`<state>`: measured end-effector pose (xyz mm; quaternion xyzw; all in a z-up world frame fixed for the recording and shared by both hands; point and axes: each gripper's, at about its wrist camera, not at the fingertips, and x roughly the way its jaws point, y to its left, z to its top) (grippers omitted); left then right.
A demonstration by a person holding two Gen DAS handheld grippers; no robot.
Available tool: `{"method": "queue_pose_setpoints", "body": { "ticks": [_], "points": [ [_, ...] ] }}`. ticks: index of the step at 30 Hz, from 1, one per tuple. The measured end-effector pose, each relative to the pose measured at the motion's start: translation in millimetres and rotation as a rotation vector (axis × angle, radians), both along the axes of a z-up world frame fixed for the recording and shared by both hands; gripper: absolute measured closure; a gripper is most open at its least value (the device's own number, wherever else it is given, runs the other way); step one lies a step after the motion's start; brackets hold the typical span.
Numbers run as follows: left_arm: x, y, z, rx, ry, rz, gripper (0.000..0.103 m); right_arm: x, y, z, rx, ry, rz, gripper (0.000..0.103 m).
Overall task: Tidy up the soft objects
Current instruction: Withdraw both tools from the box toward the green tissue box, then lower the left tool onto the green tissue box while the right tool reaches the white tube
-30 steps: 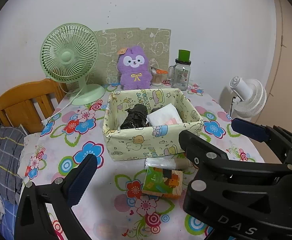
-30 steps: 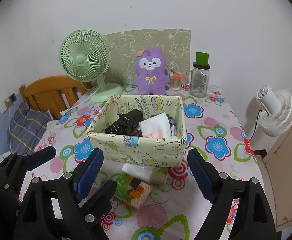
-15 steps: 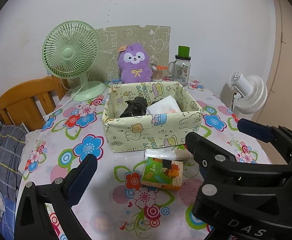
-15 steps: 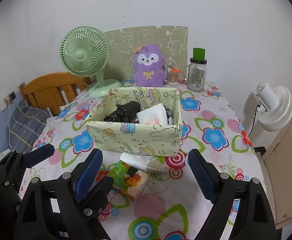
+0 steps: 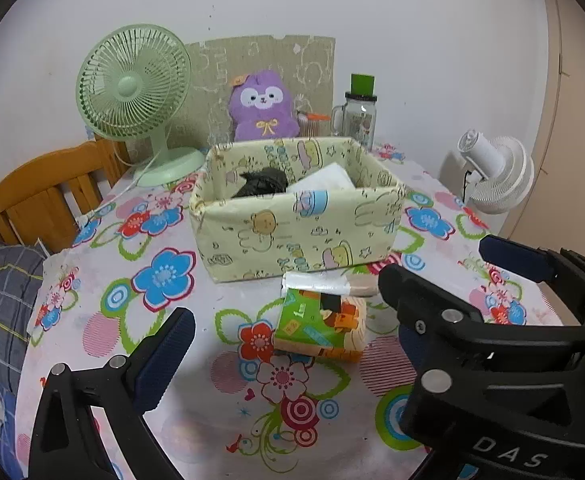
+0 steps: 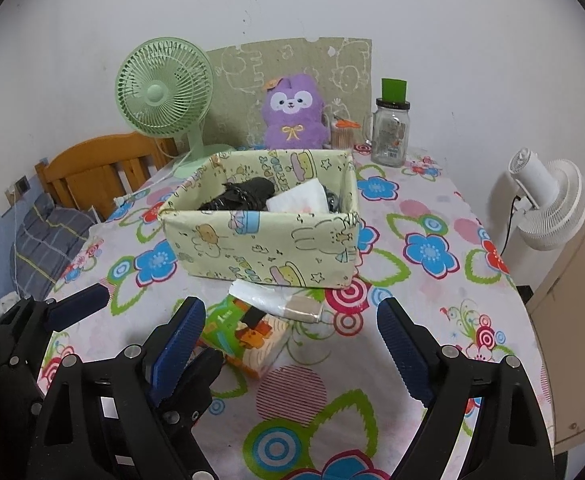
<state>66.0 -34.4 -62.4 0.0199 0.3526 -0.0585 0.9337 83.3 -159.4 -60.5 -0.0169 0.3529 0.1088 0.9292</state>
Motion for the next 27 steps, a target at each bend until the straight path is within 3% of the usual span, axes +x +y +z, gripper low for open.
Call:
{"method": "queue_pose_setpoints", "body": {
  "ticks": [8,27],
  "points": [
    [7.4,-3.4,-20.6,0.017,0.039,-0.013,0.0,6.1,-9.1,-19.4,0.033,0.01,-0.023,0.013],
    [31.2,-11.8,-59.1,0.036,0.094,-0.073,0.0,25.3,-16.9,-61.2,0.002,0.077,-0.052,0.013]
  ]
}}
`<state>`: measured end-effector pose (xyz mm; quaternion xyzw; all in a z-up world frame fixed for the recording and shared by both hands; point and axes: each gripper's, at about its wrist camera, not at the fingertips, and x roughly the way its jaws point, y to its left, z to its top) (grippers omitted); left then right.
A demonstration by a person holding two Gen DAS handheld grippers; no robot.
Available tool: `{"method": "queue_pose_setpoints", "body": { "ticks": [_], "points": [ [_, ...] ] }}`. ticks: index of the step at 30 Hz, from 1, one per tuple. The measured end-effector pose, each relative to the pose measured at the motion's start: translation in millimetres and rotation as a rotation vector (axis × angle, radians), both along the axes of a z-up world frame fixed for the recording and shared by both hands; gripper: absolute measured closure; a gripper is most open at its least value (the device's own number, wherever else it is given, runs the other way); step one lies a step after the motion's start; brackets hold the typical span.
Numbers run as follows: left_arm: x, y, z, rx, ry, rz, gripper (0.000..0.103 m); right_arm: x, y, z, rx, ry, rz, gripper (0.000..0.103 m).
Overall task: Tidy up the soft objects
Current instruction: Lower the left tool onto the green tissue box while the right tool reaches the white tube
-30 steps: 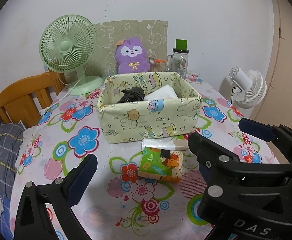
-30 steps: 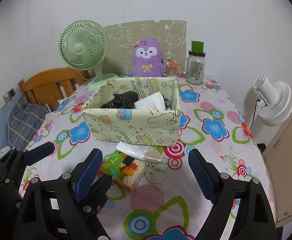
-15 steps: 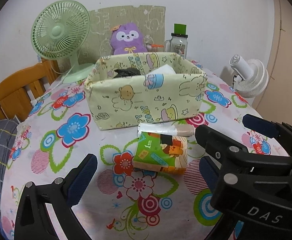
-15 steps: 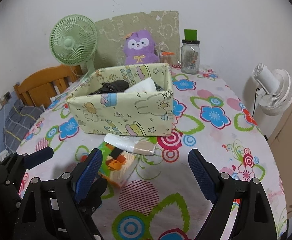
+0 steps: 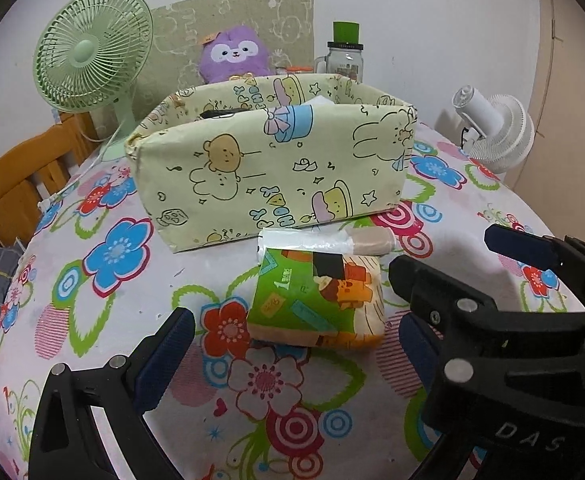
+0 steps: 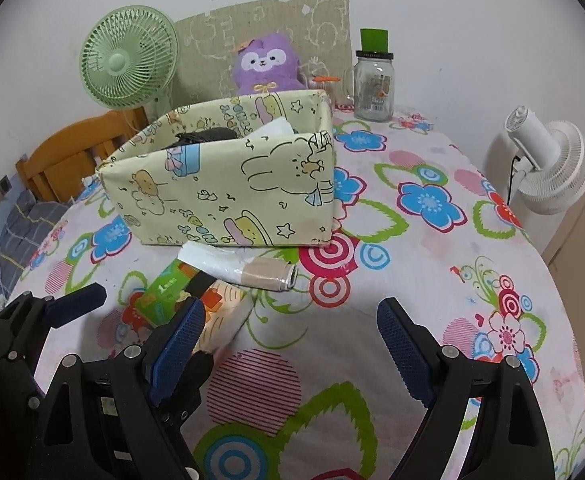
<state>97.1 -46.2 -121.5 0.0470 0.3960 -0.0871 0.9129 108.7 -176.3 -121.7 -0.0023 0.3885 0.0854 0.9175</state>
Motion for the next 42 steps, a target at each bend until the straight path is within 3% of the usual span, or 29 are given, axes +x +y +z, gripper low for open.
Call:
{"method": "queue_pose_setpoints", "body": {
  "ticks": [16,19,25,42],
  "points": [
    [23.5,-6.8,-9.3,-0.033,0.042,-0.011,0.0,20.0,-3.7,-9.1,0.016,0.044,-0.01,0.013],
    [25.9,-8.7,-11.5,-0.027,0.053,-0.012,0.004,21.4,-3.7,-10.6,0.015,0.048,-0.006,0.013],
    [28.2,-9.9,-14.4,-0.017,0.08,-0.016,0.028,22.8,-3.0,-12.0,0.011,0.056,-0.004,0.013],
    [17.8,6.9,-5.3,-0.012,0.051,-0.007,0.029,19.1,21.0,-6.7,-0.013,0.053,0.013,0.013]
  ]
}}
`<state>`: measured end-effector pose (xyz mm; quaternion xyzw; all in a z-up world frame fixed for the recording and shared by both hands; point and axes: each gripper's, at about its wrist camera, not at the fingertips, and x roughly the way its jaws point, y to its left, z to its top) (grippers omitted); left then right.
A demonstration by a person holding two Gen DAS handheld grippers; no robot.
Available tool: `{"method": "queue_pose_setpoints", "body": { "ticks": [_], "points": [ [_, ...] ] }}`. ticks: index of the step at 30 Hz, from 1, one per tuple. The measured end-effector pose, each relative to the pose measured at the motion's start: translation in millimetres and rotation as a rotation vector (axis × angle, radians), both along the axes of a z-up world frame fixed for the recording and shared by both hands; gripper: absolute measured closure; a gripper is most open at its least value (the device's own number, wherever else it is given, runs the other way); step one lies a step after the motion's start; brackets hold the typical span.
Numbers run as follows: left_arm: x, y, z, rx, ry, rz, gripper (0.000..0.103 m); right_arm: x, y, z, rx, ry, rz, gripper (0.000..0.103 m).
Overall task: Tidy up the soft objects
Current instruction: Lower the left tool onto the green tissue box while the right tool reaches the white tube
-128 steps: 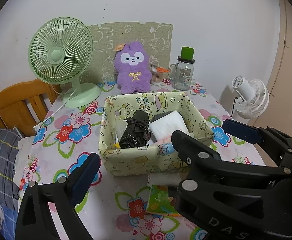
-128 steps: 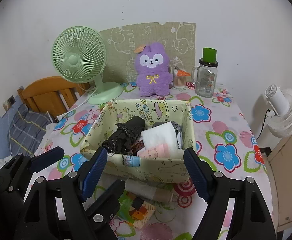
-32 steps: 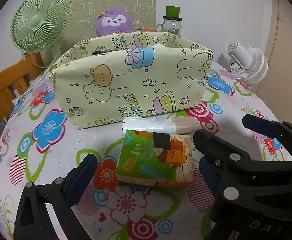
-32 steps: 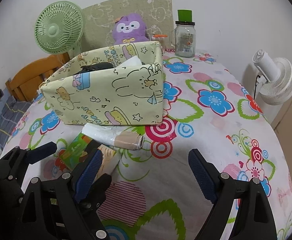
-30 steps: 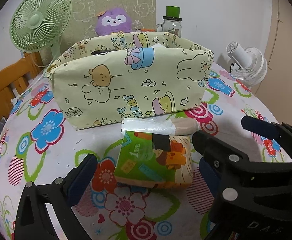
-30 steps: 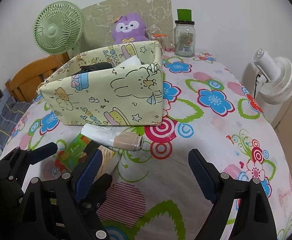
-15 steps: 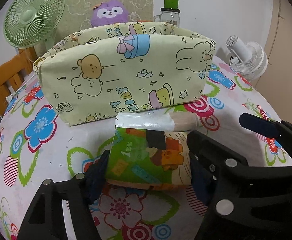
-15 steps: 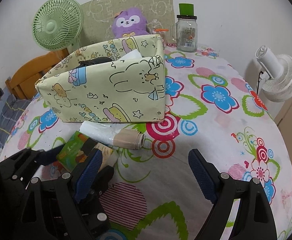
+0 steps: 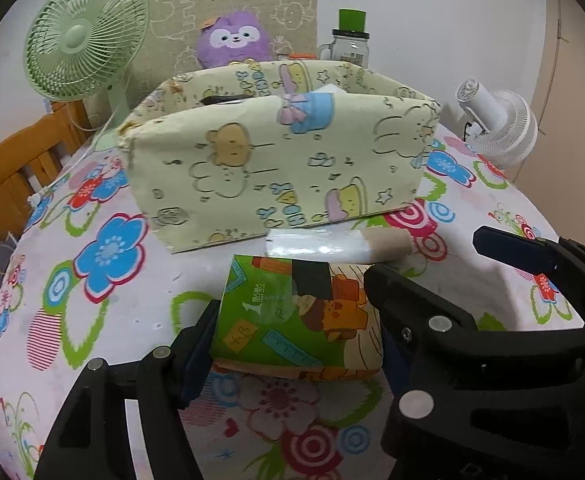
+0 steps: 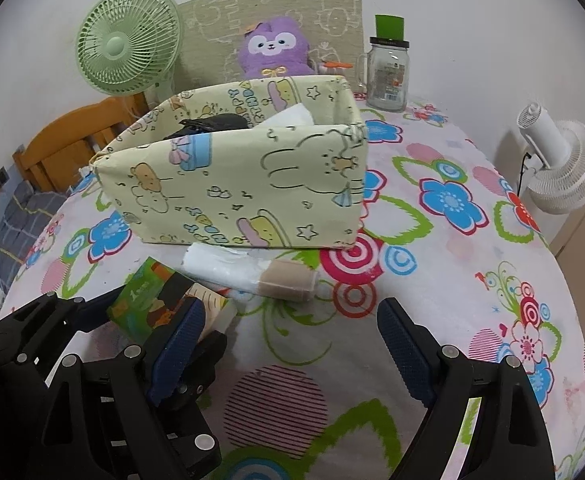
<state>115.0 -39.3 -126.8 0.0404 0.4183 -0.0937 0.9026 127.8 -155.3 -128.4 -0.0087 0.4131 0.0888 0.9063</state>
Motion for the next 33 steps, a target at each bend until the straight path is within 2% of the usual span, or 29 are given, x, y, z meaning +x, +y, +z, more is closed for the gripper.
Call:
{"method": "queue_pose_setpoints", "body": {
  "ticks": [14,24,33],
  "points": [
    [7.0,30.0,4.9,0.021,-0.005,0.032,0.029,13.4,23.9,-2.1,0.032,0.019,-0.041,0.013],
    [15.6,48.2,1.3,0.026,0.003,0.061,0.029,27.1,41.0,-11.2,0.008,0.047,-0.038,0.013],
    [28.4,64.0,-6.8,0.015,0.032,0.113,0.029,38.7,49.0,-19.4,-0.028,0.072,-0.09,0.013]
  ]
}}
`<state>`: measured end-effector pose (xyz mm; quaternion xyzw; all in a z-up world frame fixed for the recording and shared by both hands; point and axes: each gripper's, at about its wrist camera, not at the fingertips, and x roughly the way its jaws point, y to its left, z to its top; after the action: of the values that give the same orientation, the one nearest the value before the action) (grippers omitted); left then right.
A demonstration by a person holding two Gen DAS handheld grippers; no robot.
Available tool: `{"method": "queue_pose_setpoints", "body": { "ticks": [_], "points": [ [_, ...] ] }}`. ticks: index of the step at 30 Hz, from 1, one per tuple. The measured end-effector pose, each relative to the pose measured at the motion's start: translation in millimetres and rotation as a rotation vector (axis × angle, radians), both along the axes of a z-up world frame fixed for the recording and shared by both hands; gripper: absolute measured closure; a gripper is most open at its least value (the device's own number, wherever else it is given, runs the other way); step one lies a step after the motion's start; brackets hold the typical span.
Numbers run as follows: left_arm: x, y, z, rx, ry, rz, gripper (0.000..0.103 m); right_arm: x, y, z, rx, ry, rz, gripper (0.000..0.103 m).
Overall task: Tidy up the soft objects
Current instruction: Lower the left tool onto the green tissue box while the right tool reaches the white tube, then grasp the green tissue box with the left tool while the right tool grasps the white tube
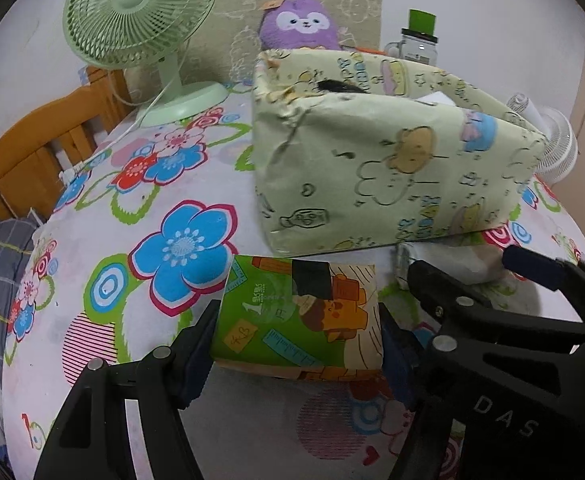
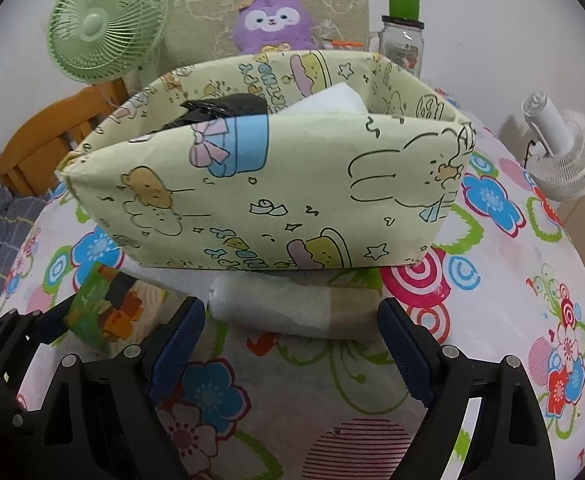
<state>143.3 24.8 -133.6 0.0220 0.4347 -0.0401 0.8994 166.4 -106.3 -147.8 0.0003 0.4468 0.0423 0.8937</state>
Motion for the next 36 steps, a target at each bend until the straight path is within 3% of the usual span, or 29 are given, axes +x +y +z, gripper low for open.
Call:
{"method": "queue_pose_setpoints", "body": {
  "ticks": [11,36],
  "points": [
    [4.7,-3.5,-4.1,-0.017,0.011,-0.022,0.028,9.6,-1.5,-10.6,0.009,0.012,-0.046,0.005],
    [6.5,-11.8,-4.9,-0.019,0.017,-0.043,0.029,8.3,-2.5,-7.2,0.026,0.005,-0.04,0.008]
  ]
}}
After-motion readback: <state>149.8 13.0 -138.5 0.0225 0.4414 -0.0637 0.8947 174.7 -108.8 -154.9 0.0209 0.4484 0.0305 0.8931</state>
